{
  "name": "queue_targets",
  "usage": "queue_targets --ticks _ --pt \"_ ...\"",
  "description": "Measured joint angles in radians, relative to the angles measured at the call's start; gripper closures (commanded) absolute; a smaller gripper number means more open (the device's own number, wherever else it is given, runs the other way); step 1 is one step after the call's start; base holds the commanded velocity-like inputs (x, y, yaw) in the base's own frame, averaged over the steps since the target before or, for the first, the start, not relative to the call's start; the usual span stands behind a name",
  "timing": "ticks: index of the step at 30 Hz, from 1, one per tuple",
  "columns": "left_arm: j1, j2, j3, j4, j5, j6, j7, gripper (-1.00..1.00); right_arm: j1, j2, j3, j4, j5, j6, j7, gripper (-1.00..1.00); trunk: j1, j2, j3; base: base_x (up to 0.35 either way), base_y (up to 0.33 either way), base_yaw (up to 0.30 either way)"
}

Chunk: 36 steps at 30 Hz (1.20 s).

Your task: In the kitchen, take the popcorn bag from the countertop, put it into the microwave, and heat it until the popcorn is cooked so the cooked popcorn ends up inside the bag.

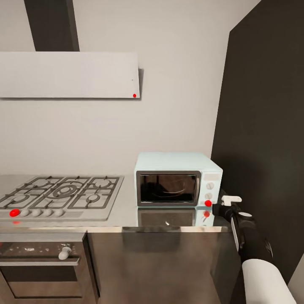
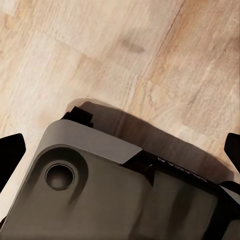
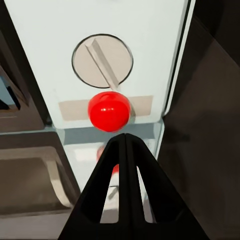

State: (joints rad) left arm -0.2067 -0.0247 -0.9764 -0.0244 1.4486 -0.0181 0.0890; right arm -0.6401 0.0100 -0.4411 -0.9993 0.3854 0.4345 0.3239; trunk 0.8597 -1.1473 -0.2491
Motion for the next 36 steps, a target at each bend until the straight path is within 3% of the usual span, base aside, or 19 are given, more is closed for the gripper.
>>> queue_targets --ticks 22,30,36 --pt "0.000 0.002 0.002 0.000 0.000 0.000 -0.001 -1.00 0.000 -0.001 0.000 0.032 0.001 -0.003 -0.001 1.00 0.000 0.000 0.000 0.096 0.000 0.000" --pt "0.000 0.002 0.002 0.000 0.000 0.000 -0.001 -1.00 0.000 -0.024 -0.001 0.101 0.003 -0.064 -0.028 1.00 0.000 0.000 0.000 0.157 0.000 0.000" --pt "0.000 0.002 0.002 0.000 0.000 -0.001 -0.001 -1.00 0.018 -0.024 0.001 0.117 0.019 -0.069 -0.032 1.00 -0.021 -0.001 0.000 0.153 0.000 0.000"
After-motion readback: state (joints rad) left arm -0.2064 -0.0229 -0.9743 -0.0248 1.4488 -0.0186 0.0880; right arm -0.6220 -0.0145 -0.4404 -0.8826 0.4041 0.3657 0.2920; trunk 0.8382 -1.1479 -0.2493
